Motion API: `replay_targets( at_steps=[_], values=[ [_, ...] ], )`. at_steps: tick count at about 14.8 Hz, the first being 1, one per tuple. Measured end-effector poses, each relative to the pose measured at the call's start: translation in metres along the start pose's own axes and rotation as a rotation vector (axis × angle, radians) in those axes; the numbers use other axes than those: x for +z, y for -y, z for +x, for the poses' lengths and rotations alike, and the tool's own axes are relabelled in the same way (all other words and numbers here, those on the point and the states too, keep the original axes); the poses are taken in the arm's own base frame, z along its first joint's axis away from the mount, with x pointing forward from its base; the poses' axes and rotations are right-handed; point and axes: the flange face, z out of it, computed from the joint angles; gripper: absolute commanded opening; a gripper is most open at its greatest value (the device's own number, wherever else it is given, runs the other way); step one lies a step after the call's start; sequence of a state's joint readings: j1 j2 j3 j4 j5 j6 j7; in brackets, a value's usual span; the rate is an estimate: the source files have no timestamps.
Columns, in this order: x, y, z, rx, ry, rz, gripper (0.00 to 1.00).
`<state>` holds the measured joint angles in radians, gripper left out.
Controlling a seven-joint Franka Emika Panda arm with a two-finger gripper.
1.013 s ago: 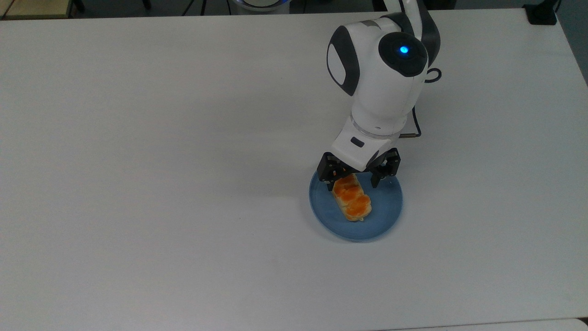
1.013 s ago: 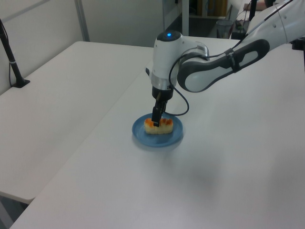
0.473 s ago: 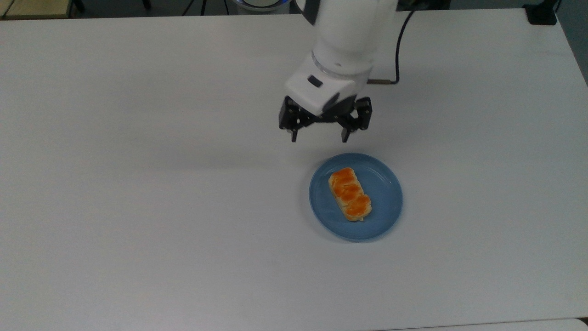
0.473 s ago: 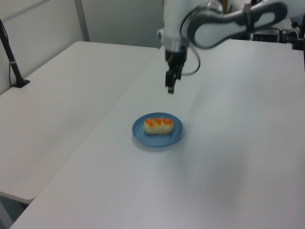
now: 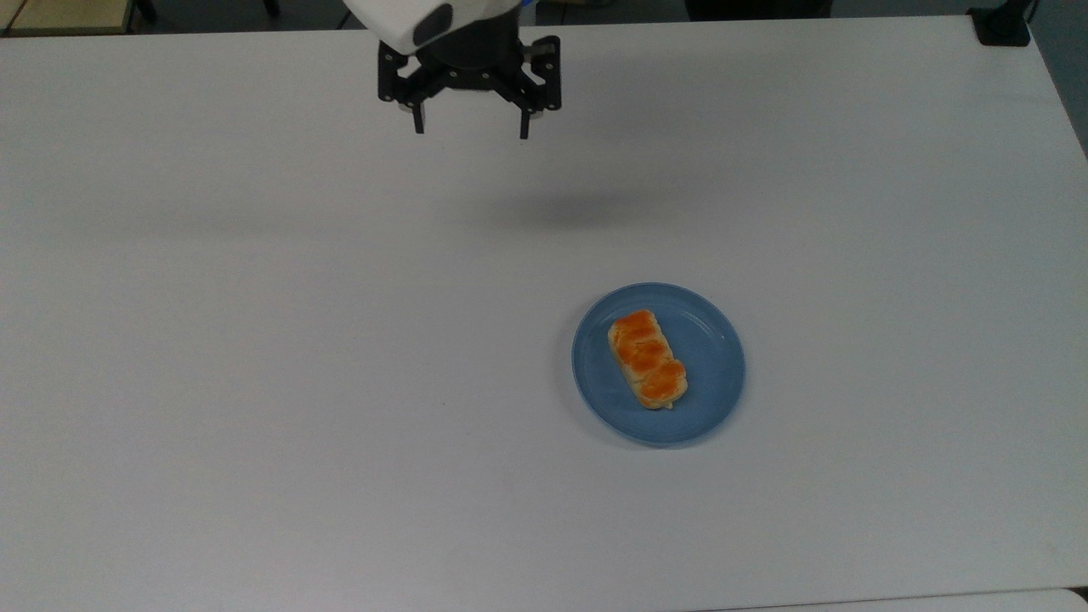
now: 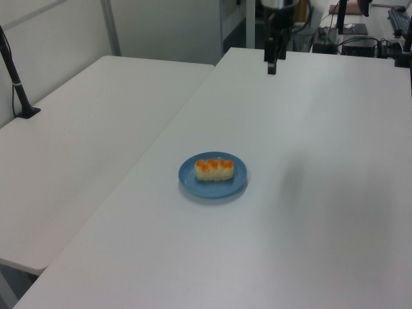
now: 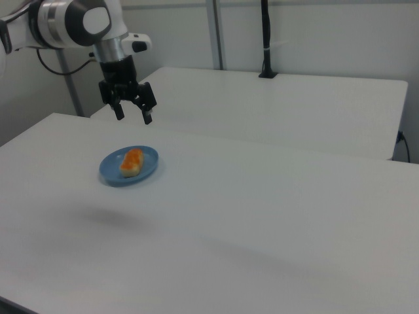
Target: Put the bread on a plate
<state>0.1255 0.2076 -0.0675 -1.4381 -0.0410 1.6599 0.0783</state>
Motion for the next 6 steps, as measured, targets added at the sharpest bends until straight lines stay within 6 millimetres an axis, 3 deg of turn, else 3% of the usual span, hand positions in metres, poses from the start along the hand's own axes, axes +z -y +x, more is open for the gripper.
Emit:
replay_targets(
  at_steps=[2, 6],
  values=[
    [-0.009, -0.025, -0.008, 0.022, 0.008, 0.009, 1.0],
    [-0.015, -0.026, -0.012, 0.023, 0.008, 0.014, 1.0]
  ],
)
